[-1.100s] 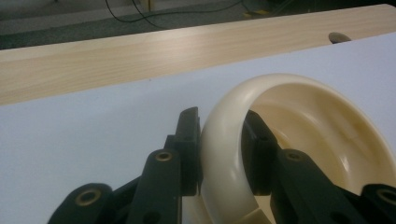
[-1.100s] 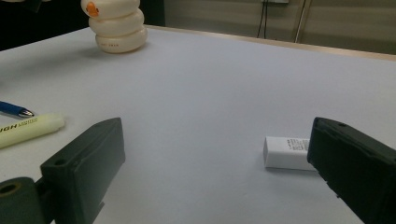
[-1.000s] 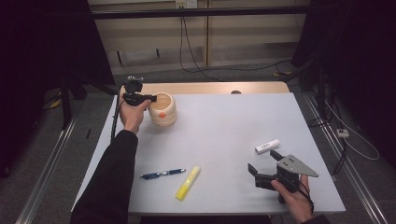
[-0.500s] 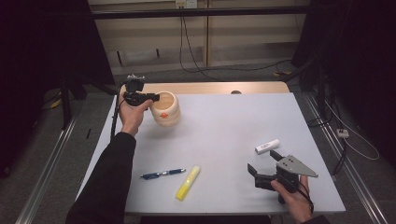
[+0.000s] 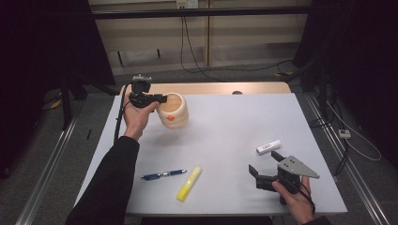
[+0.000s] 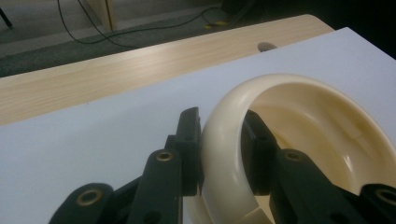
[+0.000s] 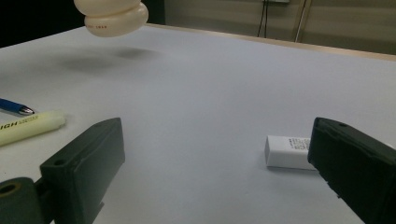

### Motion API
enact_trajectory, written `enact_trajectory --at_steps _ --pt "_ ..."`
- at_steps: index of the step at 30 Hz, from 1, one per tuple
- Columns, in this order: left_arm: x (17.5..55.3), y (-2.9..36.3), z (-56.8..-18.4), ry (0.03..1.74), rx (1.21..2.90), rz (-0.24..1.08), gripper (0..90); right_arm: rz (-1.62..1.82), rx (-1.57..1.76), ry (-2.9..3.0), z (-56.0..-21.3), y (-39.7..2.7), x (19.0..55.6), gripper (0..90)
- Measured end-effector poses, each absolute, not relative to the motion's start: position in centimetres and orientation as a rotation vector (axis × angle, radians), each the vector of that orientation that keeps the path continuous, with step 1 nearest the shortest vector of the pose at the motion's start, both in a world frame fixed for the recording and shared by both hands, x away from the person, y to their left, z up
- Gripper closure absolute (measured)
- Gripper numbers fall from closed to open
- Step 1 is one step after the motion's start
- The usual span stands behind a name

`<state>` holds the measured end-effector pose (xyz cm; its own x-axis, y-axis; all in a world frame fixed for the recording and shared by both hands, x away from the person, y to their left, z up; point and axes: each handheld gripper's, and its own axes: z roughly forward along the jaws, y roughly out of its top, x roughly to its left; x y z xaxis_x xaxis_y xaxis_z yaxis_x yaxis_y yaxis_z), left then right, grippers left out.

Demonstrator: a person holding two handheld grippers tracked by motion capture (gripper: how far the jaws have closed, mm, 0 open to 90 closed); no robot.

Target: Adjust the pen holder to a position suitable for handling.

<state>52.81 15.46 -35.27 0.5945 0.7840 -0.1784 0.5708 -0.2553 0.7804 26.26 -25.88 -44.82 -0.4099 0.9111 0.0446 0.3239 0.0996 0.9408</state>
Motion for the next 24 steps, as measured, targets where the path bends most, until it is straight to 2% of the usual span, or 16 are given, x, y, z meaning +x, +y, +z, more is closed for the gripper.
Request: enact_trajectory --at_steps 11,24 --pt "51.7 13.4 -35.0 1.040 1.959 0.279 72.2 1.312 1.209 1.804 -44.8 -25.9 26.3 3.6" --pt "50.2 9.3 -36.0 0.975 2.002 0.213 72.5 1.313 1.207 1.805 -44.8 -25.9 26.3 3.6"
